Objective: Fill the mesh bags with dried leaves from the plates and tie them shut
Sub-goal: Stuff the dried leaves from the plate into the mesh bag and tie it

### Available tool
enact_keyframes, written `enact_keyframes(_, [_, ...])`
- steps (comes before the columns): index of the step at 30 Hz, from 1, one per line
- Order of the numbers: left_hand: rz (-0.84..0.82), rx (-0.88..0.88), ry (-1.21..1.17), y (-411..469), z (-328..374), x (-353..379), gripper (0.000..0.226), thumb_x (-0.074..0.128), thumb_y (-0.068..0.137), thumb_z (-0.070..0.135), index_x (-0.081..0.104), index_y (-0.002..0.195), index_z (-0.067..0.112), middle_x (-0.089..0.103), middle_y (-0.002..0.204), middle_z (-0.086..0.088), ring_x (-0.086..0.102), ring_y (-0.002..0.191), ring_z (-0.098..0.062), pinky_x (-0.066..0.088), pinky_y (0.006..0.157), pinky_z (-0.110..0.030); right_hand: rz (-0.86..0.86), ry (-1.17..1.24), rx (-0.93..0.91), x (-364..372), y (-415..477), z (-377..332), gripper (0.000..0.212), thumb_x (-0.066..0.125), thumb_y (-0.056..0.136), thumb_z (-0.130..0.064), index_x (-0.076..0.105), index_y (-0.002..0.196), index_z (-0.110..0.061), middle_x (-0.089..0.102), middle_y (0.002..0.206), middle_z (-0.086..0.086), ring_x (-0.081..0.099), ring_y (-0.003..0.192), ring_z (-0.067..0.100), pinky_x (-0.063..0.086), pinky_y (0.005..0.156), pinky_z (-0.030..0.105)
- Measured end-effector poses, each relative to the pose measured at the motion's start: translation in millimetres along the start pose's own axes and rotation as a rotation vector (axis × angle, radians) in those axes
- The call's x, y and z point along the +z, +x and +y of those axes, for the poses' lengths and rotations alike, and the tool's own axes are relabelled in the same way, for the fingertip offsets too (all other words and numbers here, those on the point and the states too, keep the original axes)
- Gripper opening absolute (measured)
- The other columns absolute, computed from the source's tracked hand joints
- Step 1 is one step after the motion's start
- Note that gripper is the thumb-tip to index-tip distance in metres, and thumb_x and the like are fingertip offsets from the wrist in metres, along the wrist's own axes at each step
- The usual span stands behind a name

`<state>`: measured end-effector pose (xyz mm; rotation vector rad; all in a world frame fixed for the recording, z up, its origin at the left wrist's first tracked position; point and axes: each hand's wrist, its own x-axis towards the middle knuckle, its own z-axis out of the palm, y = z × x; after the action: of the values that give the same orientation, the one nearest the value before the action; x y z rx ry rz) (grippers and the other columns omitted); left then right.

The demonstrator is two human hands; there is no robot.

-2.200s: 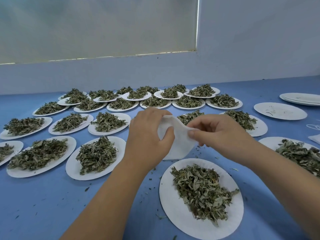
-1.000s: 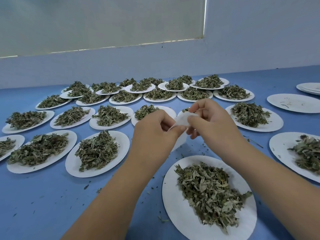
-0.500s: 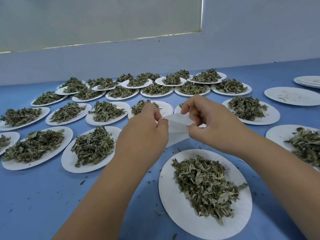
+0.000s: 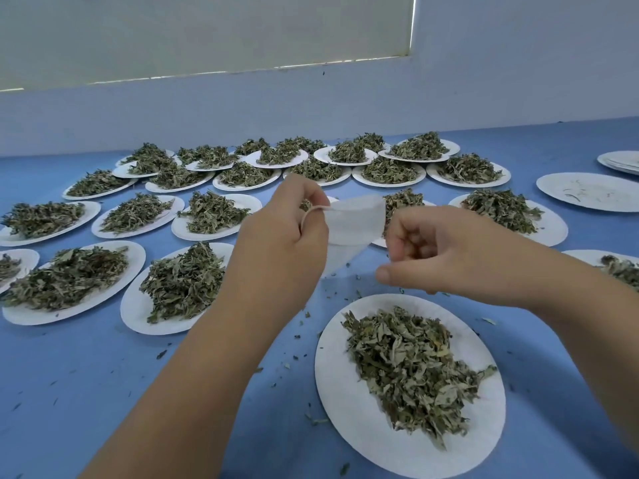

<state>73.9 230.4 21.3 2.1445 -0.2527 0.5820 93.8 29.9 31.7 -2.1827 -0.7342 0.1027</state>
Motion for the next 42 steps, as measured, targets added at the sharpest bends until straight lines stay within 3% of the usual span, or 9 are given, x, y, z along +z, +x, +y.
enact_keyframes(4, [0.050, 0.074, 0.121, 1.4, -7.4, -0.5, 0.014, 0.041, 0.094, 0.024, 0.047, 0.088, 0.035, 0.049, 0.052, -0.004, 0.031, 0.039, -0.013, 0.032, 0.037, -0.040, -0.339, -0.174, 0.043, -1.4, -5.9, -2.3, 0.045, 0.072, 0.062, -0.064, 0.060, 0.103, -0.052, 0.058, 0.096, -0.023, 0.055, 0.076, -0.003, 0.044, 0.067, 0.016])
enact_keyframes(7, [0.049, 0.119, 0.224, 1.7, -8.6, -0.3, 0.009, 0.037, 0.090, 0.031, 0.045, 0.090, 0.035, 0.047, 0.051, 0.006, 0.035, 0.040, -0.016, 0.036, 0.039, -0.040, -0.457, -0.262, 0.047, 6.2, -6.1, -2.8, 0.058, 0.072, 0.061, -0.068, 0.050, 0.115, -0.063, 0.049, 0.107, -0.032, 0.051, 0.089, -0.010, 0.039, 0.073, 0.016])
enact_keyframes(12, [0.118, 0.174, 0.356, 1.8, -8.0, -0.5, 0.014, 0.034, 0.089, 0.028, 0.047, 0.094, 0.027, 0.034, 0.043, 0.006, 0.037, 0.040, -0.017, 0.025, 0.042, -0.029, -0.408, -0.391, 0.023, 14.8, -6.4, -3.4, 0.043, 0.073, 0.073, -0.055, 0.056, 0.112, -0.059, 0.045, 0.096, -0.038, 0.044, 0.085, -0.020, 0.034, 0.069, 0.013])
enact_keyframes(16, [0.160, 0.176, 0.398, 2.4, -6.3, -2.8, 0.012, 0.034, 0.091, 0.025, 0.046, 0.094, 0.027, 0.032, 0.043, 0.007, 0.035, 0.040, -0.015, 0.017, 0.044, -0.026, -0.360, -0.414, 0.008, 16.3, -6.9, -4.3, 0.026, 0.070, 0.078, -0.050, 0.063, 0.103, -0.054, 0.050, 0.087, -0.036, 0.049, 0.079, -0.018, 0.036, 0.065, 0.004])
enact_keyframes(19, [0.125, 0.189, 0.463, 0.5, -6.0, -0.1, 0.011, 0.038, 0.093, 0.022, 0.049, 0.096, 0.024, 0.035, 0.044, 0.007, 0.037, 0.041, -0.014, 0.015, 0.046, -0.025, -0.323, -0.417, 0.009, 17.6, -6.1, -2.7, 0.020, 0.068, 0.081, -0.047, 0.066, 0.100, -0.050, 0.054, 0.087, -0.030, 0.052, 0.079, -0.013, 0.038, 0.063, 0.006])
enact_keyframes(23, [0.006, 0.178, 0.491, -3.2, -6.9, 6.4, 0.009, 0.041, 0.095, 0.025, 0.048, 0.099, 0.026, 0.042, 0.052, 0.007, 0.039, 0.046, -0.011, 0.018, 0.045, -0.027, -0.284, -0.371, 0.008, 16.6, -6.7, -1.4, 0.015, 0.067, 0.081, -0.043, 0.068, 0.096, -0.047, 0.056, 0.085, -0.035, 0.056, 0.078, -0.009, 0.041, 0.065, 0.010])
enact_keyframes(30, [-0.076, 0.162, 0.224, -6.8, -5.9, 16.6, 0.004, 0.053, 0.092, 0.025, 0.052, 0.088, 0.027, 0.045, 0.051, 0.008, 0.039, 0.048, -0.014, 0.036, 0.048, -0.036, -0.225, -0.243, -0.044, 2.7, -9.1, -2.9, 0.015, 0.065, 0.076, -0.048, 0.068, 0.090, -0.048, 0.065, 0.078, -0.014, 0.059, 0.066, 0.005, 0.049, 0.061, 0.020])
enact_keyframes(38, [0.164, 0.232, 0.297, -0.9, -4.3, 2.3, 0.007, 0.048, 0.092, 0.023, 0.051, 0.087, 0.021, 0.035, 0.049, 0.010, 0.041, 0.054, -0.011, 0.027, 0.043, -0.021, -0.239, -0.264, -0.017, 3.3, -10.0, -3.3, 0.019, 0.061, 0.074, -0.052, 0.064, 0.093, -0.051, 0.067, 0.078, -0.008, 0.058, 0.060, 0.007, 0.051, 0.059, 0.025])
enact_keyframes(42, [-0.013, 0.150, 0.343, -4.3, -5.3, 7.7, 0.007, 0.054, 0.092, 0.025, 0.053, 0.085, 0.021, 0.043, 0.056, 0.008, 0.041, 0.051, -0.010, 0.031, 0.045, -0.029, -0.204, -0.206, -0.031, 1.4, -11.0, -5.2, 0.017, 0.063, 0.073, -0.050, 0.065, 0.090, -0.051, 0.065, 0.074, -0.007, 0.057, 0.059, 0.007, 0.049, 0.058, 0.023])
